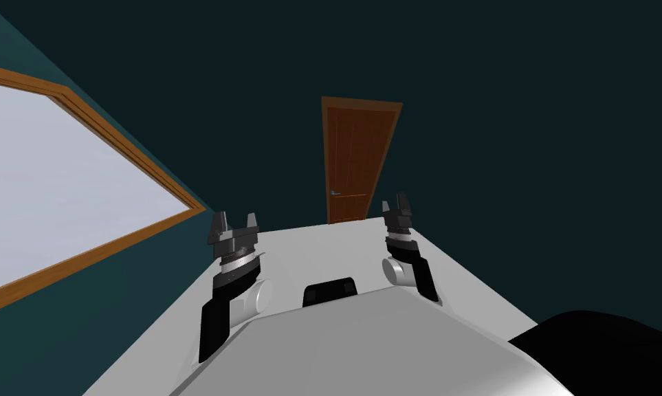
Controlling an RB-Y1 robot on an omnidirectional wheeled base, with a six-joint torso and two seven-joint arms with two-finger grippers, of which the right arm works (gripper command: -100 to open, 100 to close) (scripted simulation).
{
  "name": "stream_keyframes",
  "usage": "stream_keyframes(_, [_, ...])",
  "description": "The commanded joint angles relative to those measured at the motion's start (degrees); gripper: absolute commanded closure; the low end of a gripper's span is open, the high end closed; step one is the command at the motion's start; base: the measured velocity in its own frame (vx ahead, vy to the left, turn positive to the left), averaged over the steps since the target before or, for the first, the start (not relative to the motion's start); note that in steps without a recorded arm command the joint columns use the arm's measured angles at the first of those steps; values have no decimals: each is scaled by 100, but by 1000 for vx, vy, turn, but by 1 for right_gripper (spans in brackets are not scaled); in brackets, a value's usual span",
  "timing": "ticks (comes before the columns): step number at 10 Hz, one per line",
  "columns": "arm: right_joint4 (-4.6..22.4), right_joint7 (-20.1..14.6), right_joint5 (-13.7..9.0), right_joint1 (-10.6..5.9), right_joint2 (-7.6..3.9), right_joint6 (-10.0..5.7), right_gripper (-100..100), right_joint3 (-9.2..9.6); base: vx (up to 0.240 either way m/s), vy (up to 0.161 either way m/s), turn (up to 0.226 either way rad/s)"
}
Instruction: Pull the door open
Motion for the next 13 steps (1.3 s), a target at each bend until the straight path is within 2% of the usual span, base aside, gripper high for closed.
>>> stream_keyframes(1, [165, -21, -19, -45, -48, -37, -100, -14, 49, 6, 63])
stream_keyframes(3, [447, -58, -51, -121, -120, -101, -100, -38, 108, 14, 67])
stream_keyframes(7, [843, -109, -97, -228, -210, -191, -100, -72, 92, -4, 47])
stream_keyframes(8, [1080, -139, -124, -292, -259, -244, -100, -92, 106, 21, 87])
stream_keyframes(13, [1754, -226, -201, -475, -385, -397, -100, -150, 101, 1, 68])
